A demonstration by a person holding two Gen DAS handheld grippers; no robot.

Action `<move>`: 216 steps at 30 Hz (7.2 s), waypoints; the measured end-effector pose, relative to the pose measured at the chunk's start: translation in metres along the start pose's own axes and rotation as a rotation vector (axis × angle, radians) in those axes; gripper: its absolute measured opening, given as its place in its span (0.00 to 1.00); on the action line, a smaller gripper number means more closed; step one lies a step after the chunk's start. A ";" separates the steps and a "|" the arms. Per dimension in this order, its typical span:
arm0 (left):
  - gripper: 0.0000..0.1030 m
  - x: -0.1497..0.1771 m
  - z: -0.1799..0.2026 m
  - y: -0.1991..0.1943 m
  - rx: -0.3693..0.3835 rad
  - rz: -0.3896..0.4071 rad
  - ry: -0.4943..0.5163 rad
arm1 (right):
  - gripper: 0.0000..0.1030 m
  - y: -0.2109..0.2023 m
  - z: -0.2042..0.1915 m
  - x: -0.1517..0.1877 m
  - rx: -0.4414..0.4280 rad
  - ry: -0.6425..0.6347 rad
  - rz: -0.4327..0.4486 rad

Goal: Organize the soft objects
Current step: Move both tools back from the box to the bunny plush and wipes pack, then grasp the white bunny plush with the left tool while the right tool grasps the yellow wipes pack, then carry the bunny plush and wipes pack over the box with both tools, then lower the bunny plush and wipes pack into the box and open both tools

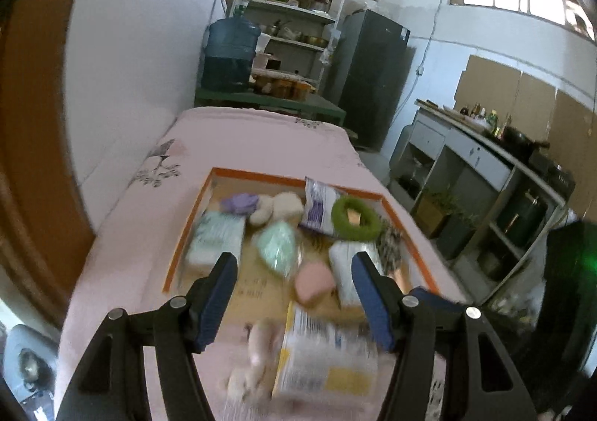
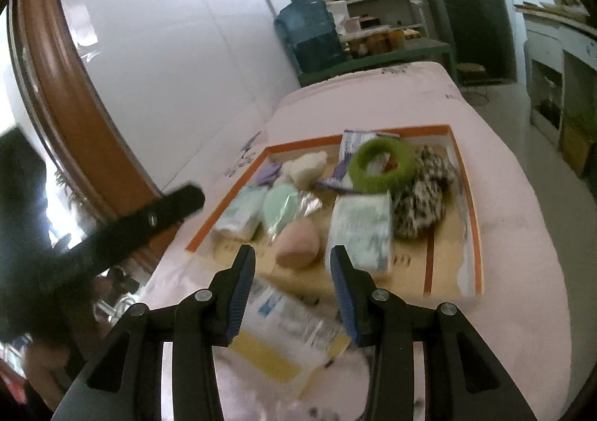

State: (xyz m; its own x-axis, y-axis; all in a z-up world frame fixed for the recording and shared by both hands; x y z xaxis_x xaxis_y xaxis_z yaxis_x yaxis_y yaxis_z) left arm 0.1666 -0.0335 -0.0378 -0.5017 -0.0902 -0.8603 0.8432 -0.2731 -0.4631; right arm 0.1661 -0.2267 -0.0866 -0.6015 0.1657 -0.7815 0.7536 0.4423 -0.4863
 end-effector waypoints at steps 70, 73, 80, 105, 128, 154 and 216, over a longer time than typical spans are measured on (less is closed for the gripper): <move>0.62 0.078 -0.024 -0.089 -0.064 -0.016 -0.008 | 0.64 -0.028 -0.069 0.091 0.165 -0.454 -0.190; 0.62 0.076 -0.027 -0.077 -0.059 -0.037 -0.004 | 0.64 -0.009 -0.071 0.087 0.181 -0.502 -0.208; 0.62 0.074 -0.028 -0.054 -0.020 -0.090 0.030 | 0.64 0.023 -0.071 0.089 0.222 -0.617 -0.230; 0.62 0.076 -0.023 0.026 0.091 -0.251 0.108 | 0.30 -0.001 -0.006 0.046 0.111 -0.218 -0.137; 0.41 0.071 -0.024 -0.007 0.070 -0.165 -0.008 | 0.28 -0.015 -0.008 0.048 0.083 -0.182 -0.131; 0.41 0.019 -0.011 -0.027 0.015 -0.022 0.015 | 0.13 -0.042 -0.017 0.009 0.029 -0.182 -0.037; 0.48 0.001 -0.044 0.113 -0.086 -0.122 -0.021 | 0.28 0.103 0.055 -0.055 -0.030 0.102 -0.120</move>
State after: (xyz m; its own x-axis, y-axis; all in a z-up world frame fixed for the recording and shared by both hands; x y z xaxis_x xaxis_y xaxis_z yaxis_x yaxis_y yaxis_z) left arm 0.2692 -0.0226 -0.1005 -0.6045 -0.0817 -0.7924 0.7888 -0.2001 -0.5812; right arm 0.2916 -0.2389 -0.1155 -0.7118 0.1981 -0.6739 0.6673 0.4900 -0.5608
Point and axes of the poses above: each gripper's, at about its wrist camera, not at the fingertips, and y roughly the way its jaws point, z to its right, x to its underside, the point moved 2 cm from there along y, roughly the way its jaws point, and after that the axes turned 6 degrees about z, right-handed, at the moved point
